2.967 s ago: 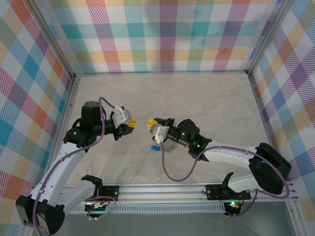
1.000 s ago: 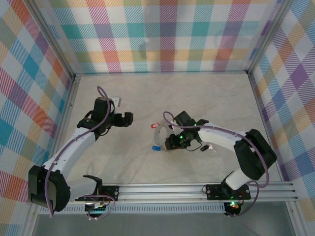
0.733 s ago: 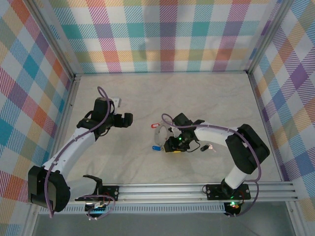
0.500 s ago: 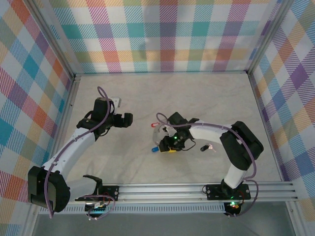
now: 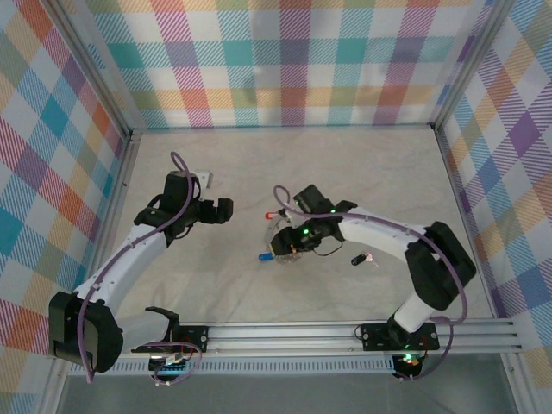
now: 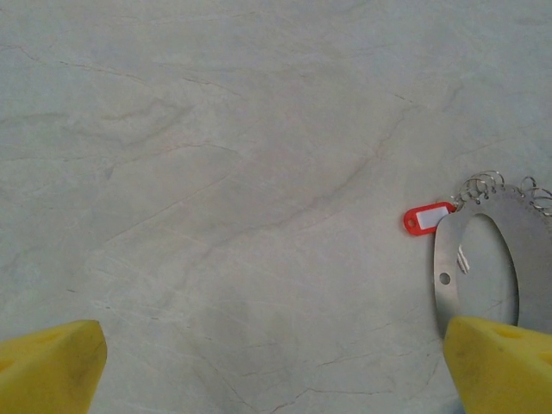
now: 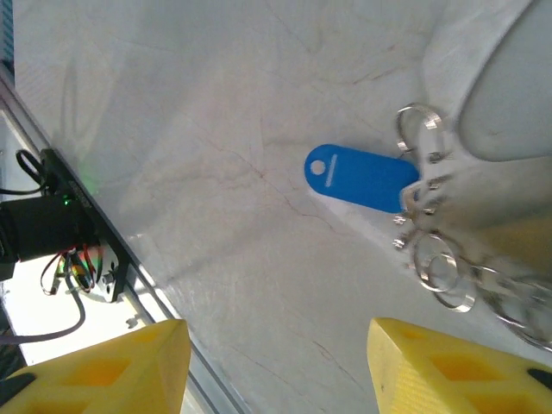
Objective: Put the keys on the keyring
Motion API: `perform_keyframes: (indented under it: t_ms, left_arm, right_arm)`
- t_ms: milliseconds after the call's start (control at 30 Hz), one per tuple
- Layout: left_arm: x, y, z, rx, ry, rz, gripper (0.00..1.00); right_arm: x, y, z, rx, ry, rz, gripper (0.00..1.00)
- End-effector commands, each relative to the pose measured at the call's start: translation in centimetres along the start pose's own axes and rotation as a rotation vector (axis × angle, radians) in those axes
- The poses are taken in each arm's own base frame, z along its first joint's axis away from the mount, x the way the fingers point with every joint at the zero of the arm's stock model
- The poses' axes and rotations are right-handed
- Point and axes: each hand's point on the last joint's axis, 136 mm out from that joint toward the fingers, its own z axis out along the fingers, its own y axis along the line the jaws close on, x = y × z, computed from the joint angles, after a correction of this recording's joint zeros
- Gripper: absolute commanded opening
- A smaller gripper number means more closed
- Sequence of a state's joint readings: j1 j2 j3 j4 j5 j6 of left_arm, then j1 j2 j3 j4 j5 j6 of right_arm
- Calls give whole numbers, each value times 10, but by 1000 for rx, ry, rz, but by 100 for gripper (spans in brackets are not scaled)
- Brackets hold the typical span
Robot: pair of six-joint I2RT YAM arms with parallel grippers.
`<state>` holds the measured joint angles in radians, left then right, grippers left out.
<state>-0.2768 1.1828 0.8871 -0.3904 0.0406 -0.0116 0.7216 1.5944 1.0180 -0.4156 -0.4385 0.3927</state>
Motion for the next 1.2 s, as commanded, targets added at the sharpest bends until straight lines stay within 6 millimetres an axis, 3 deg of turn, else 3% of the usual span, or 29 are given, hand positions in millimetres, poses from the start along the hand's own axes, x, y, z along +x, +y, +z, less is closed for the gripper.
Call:
perform_keyframes:
  t_ms: [0,233,433,533,667,767,867,933,1033,1167]
  left_arm:
    - [-6,-3,-5,26,-23,-11,100]
    - [-6,-4,-5,32,-26,-11,100]
    - [-4,-4,-4,32,-18,-9,100]
    - [-4,-5,-3,37,-11,-5,100]
    - [-3,-3,-2,26,-10,-6,100]
    - [-3,-4,-2,32,-4,-6,100]
    - [-1,-3,-3,23,-1,-7,100]
    - [-1,-2,-3,22,-11,-7,100]
    - [-3,-5,-1,36,-8,-8,100]
    - [-3,-7,-2,48,-8,-13,100]
  right_arm:
    - [13,-49,-13,137,7,68,51]
    - [19,-70,-1,167,50,90,51]
    - [13,-62,19,102,68,98,53]
    - [11,-51,27,71,82,68,53]
    - [11,-20,38,-23,117,8,54]
    - [9,5,32,-75,125,-21,55]
    - [5,8,17,-39,92,-42,56]
    - [4,2,9,14,73,-72,58]
    - [3,-23,3,97,52,-40,58]
    - [4,-47,3,145,35,6,57]
